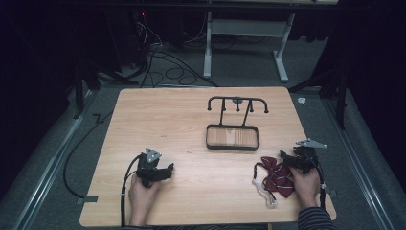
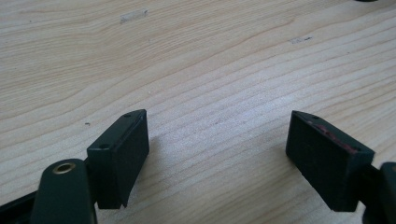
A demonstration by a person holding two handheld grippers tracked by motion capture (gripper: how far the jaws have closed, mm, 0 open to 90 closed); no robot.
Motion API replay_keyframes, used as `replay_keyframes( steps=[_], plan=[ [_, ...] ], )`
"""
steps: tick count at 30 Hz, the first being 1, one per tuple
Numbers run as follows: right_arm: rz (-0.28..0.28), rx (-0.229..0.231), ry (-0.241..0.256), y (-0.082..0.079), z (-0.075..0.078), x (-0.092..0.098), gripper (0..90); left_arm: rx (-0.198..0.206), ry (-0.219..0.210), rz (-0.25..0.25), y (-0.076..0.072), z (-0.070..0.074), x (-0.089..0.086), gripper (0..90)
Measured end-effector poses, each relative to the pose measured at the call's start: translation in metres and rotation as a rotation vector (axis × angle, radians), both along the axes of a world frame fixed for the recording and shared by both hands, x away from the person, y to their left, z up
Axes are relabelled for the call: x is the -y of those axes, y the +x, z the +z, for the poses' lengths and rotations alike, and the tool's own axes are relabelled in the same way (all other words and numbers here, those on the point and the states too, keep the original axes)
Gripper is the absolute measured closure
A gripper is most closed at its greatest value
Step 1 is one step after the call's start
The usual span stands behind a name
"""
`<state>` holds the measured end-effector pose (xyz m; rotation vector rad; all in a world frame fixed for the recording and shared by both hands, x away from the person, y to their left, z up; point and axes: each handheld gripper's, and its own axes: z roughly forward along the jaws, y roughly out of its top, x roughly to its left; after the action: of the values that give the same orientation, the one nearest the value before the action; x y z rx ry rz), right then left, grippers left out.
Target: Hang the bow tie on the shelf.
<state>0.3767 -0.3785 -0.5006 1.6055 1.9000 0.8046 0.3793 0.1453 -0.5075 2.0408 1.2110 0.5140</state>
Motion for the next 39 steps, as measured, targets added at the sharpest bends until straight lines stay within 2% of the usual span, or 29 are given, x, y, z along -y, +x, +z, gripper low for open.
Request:
replay_keyframes(
  steps=[26, 39],
  plan=[
    [0.007, 0.003, -0.001, 0.0003, -0.0001, 0.0001, 39.1, -0.001, 0.0, -0.003, -0.0004, 0.0, -0.0006, 21.5],
    [0.003, 0.006, 0.003, 0.0001, -0.0001, 0.0002, 42.3, -0.001, 0.001, -0.003, -0.0004, 0.0, -0.0005, 21.5]
  ],
)
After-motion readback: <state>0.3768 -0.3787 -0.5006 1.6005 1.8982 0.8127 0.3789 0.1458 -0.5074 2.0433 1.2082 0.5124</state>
